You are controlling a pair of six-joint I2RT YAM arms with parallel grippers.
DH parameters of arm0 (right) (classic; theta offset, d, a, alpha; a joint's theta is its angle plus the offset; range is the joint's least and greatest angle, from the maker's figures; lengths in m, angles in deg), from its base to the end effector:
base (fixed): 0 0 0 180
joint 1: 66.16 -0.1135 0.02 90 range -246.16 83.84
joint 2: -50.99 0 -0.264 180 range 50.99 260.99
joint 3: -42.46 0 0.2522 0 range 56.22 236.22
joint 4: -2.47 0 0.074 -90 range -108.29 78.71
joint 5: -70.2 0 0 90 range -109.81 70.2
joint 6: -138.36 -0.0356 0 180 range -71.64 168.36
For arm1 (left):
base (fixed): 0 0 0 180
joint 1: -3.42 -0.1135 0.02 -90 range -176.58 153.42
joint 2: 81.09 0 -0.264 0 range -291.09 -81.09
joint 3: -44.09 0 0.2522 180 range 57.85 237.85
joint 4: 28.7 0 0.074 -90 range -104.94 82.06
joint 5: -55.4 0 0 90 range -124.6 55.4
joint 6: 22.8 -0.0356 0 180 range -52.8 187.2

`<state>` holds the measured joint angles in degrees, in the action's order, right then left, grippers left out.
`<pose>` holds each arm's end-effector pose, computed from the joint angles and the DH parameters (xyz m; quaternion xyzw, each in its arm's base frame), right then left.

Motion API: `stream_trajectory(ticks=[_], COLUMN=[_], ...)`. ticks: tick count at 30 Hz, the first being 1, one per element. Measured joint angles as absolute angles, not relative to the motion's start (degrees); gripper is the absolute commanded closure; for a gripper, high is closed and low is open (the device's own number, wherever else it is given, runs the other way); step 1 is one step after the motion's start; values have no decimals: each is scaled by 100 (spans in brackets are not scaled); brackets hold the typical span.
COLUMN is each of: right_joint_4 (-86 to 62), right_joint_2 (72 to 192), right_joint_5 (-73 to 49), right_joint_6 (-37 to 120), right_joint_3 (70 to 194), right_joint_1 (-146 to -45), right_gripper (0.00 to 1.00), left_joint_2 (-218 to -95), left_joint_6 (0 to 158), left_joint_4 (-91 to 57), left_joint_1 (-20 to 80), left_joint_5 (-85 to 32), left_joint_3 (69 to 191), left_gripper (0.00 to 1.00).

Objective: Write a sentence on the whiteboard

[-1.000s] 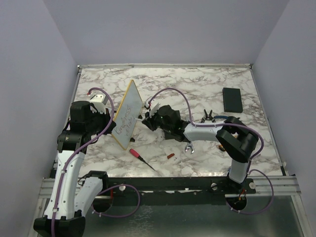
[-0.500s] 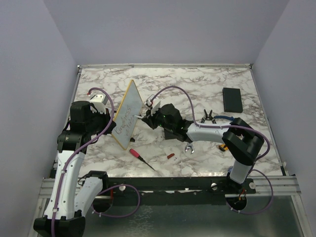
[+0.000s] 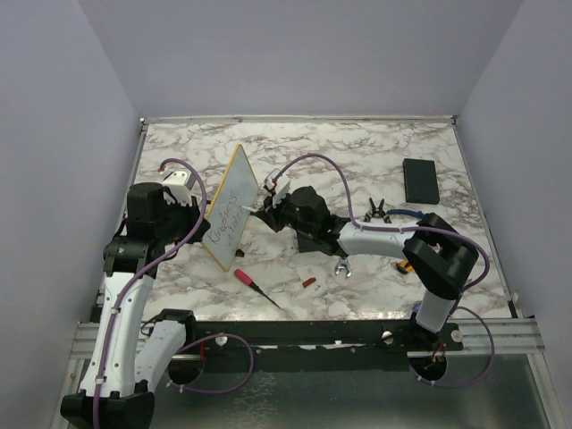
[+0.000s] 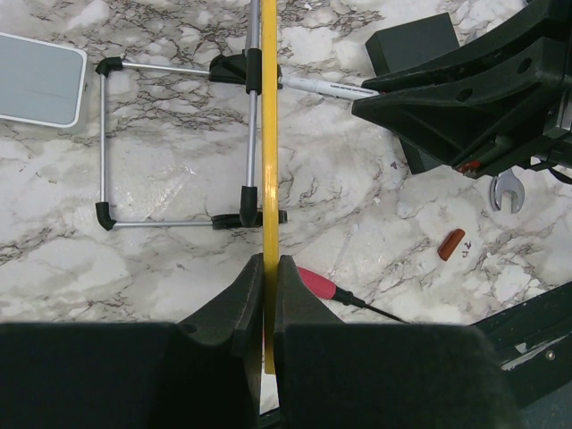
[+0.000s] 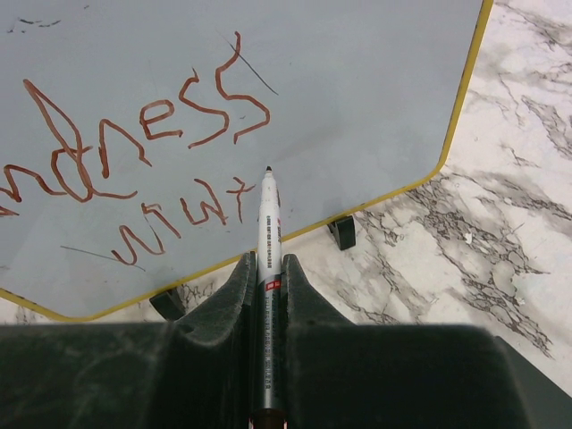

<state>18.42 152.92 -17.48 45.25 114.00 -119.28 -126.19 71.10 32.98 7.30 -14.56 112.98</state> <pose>0.2378 0.3194 0.2169 -0.3453 0.7109 0.3028 0.5327 0.1480 -0.0223 0.3362 0.0763 0.8847 -0.1853 0.4209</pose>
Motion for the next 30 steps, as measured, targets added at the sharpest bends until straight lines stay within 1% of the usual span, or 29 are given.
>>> stream_trajectory(ticks=[13, 22, 30], right_joint_4=[1864, 1858, 1860], right_joint_2=[15421, 15393, 15452], right_joint_5=[-1756, -2150, -2174], right_joint_6=[4523, 4518, 4521], right_joint_3=[11518, 11418, 11446], right_joint_1=[-11928, -11928, -11928], right_gripper=[99, 100, 99], left_joint_2=[-12608, -12602, -12602], left_joint_6=[7106, 7108, 7108], left_joint_4=[3296, 3296, 3296], left_joint_1=[730, 730, 730], left_joint_5=[-1461, -1461, -1461], left_joint_3=[11289, 11289, 11287], left_gripper=[100, 100, 100])
